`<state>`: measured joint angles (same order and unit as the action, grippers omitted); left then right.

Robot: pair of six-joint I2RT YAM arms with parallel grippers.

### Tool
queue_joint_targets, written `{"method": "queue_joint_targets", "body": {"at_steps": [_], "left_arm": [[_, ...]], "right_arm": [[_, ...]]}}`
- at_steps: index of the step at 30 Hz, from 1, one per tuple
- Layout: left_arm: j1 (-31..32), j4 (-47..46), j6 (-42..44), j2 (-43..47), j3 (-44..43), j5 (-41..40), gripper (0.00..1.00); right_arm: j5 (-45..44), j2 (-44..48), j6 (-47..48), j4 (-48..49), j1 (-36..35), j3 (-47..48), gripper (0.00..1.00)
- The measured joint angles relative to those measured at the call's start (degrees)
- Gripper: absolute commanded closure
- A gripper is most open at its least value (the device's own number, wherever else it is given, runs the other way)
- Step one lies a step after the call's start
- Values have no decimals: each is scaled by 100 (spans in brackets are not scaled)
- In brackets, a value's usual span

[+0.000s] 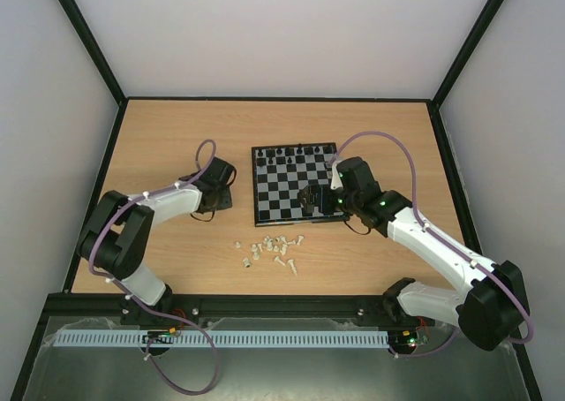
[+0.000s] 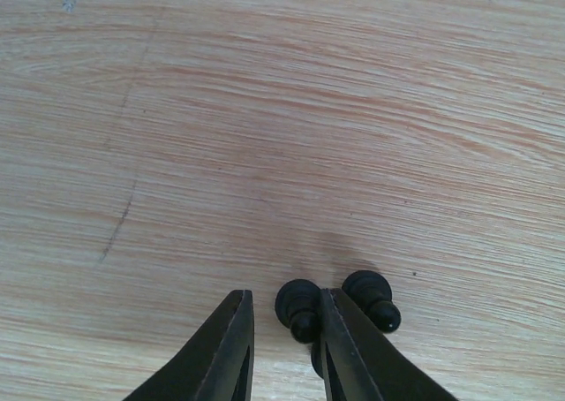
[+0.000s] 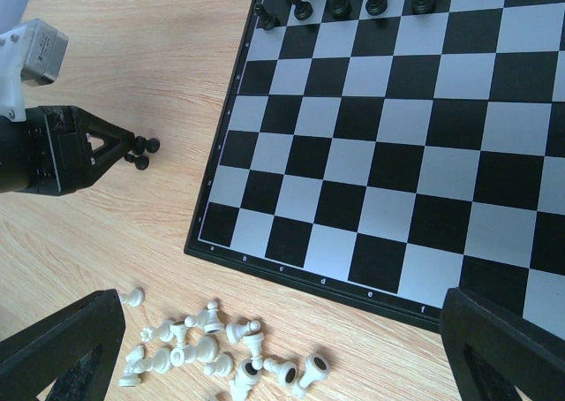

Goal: Set up the chess pieces on the board
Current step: Pick up the chess piece at the center of the board.

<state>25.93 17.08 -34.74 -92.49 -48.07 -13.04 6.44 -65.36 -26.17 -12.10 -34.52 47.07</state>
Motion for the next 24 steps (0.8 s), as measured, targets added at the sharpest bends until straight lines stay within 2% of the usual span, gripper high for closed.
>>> {"method": "queue_joint_targets", "body": {"at_steps": [7,17,24], "left_arm": [[-13,-9,94,-116,-149,7,94],[-13,90,164,-127,-275,-2,96],[31,452,227,50,-857,17,95]], "right_arm": [[0,0,0,0,0,0,1],[-2,0,0,0,0,0,1],[-2,0,0,0,0,0,1]]}}
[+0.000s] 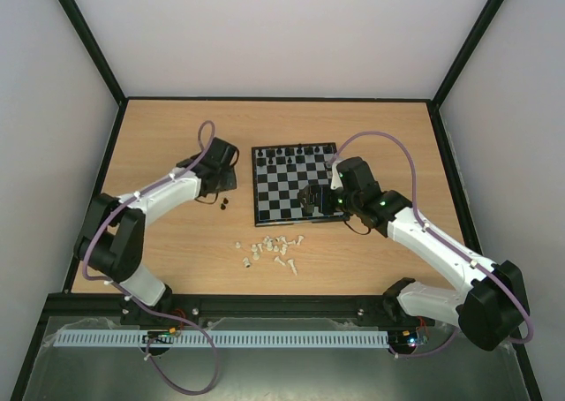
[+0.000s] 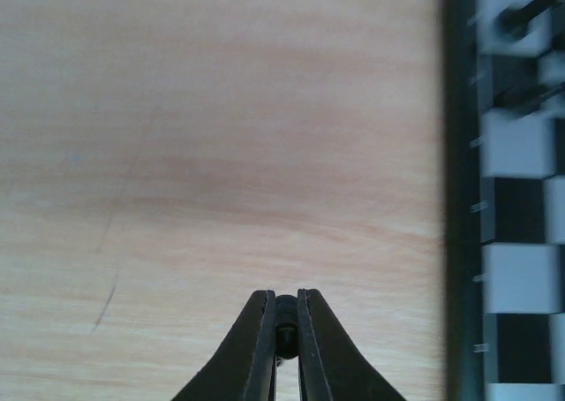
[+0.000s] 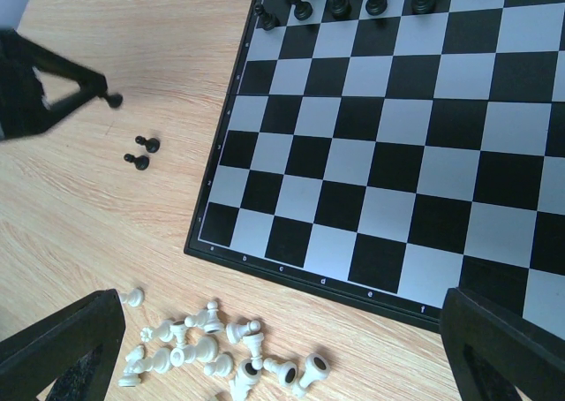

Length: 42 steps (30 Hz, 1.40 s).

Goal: Set up the chess pieces on the board
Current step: Pick up the chess piece at the center of the board, then place the chess piece on the chessboard.

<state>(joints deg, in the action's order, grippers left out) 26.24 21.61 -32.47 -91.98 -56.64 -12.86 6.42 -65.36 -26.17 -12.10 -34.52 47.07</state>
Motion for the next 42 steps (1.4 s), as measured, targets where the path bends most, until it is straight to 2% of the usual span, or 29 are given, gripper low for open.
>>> {"method": "queue_joint_targets", "body": {"at_steps": [3,7,14,23,30,42], "left_arm": [[138,236,46,42,-575,-7,95],[660,461,114,-223,-1650,-26,95],[1593,789,299,-1893,-3729,105,95],[1926,1161,511,-3628,-5381,479,95],[1928,1248,476,-4371,-6223,492,95],[1912,1235,391,-4804,-6719,223,94]], "right_arm": [[-4,0,0,0,0,0,1],[-76,48,0,-4,0,0,1],[-398,452,-2,-11,0,-2,1],[-763,874,-22,-28,0,-68,1],[-789,852,-22,-44,0,-68,1],[-754,750,-22,-44,0,-68,1]]}}
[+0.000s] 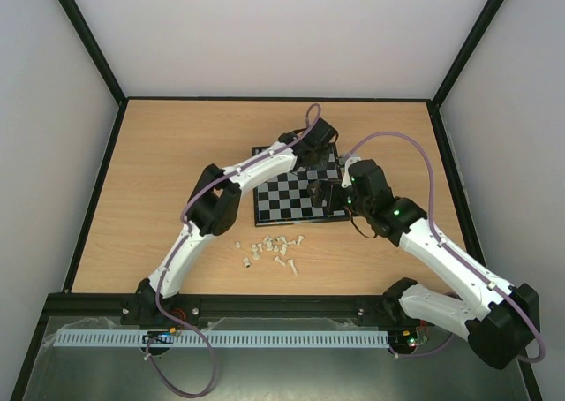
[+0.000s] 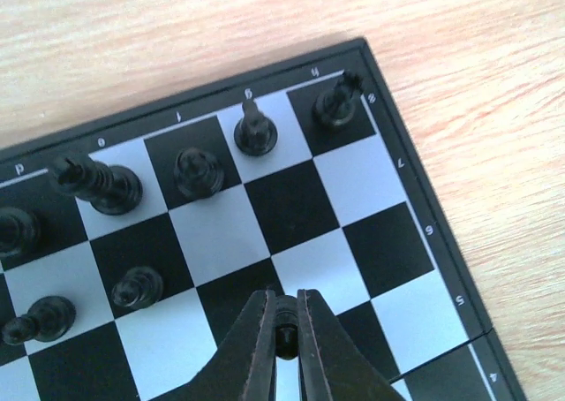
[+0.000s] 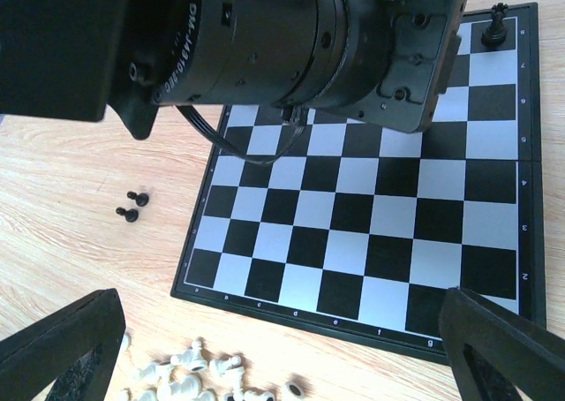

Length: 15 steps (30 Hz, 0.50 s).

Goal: Set up the chess pieces on the board
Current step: Place the chess piece on the chessboard.

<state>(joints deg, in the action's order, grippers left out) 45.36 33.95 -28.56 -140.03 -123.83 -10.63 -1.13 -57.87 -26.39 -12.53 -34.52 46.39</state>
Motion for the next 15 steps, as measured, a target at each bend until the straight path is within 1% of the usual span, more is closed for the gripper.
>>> {"method": "queue_joint_targets", "body": {"at_steps": [6,15], "left_arm": [[-46,-68,0,-87,-282,-39,93],[-216,-101,9,-367,-297,-85,93]], "right_arm": [[44,-44,0,0,0,-2,1],[72,-85,0,0,0,-2,1]]}}
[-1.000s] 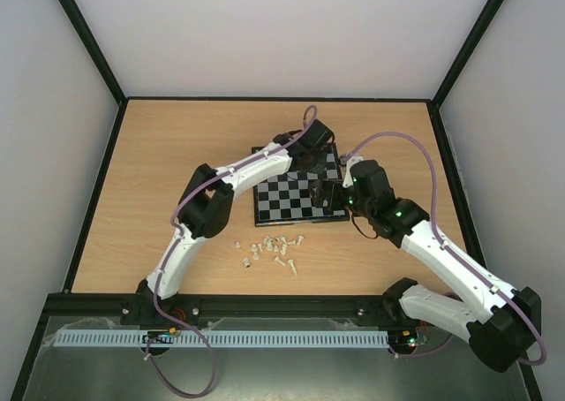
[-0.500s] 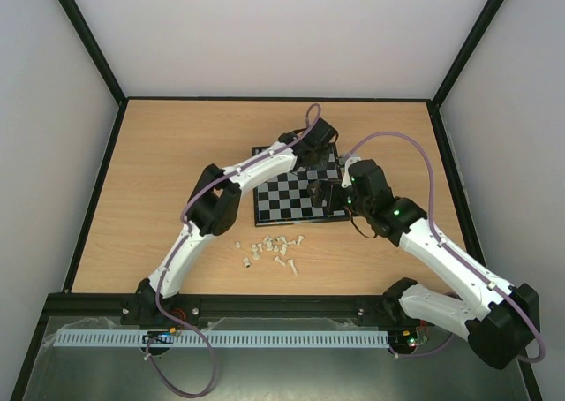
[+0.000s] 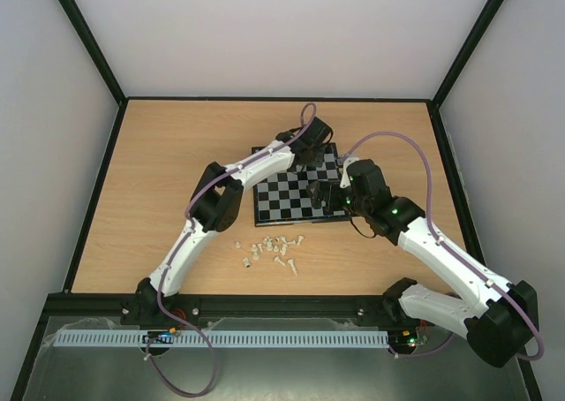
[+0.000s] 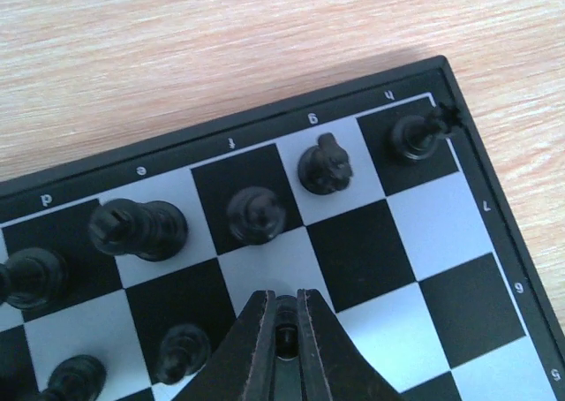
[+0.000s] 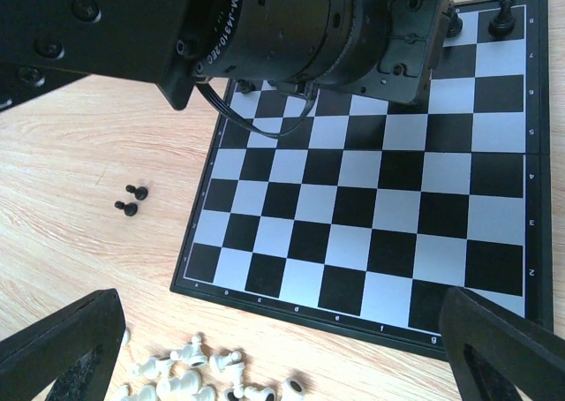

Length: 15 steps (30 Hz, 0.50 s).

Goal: Set up the chess pieces on the board
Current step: Place the chess piece on the chessboard.

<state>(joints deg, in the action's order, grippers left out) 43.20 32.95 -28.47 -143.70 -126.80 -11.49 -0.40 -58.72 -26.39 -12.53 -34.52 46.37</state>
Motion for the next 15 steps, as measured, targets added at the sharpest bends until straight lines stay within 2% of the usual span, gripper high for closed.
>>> {"method": "queue_joint_targets", "body": {"at_steps": [15], "left_arm": [[-111,-52,105,-13,-2,-17,92]], "right_arm": [[37,-59,0,2,0,0,1]]}}
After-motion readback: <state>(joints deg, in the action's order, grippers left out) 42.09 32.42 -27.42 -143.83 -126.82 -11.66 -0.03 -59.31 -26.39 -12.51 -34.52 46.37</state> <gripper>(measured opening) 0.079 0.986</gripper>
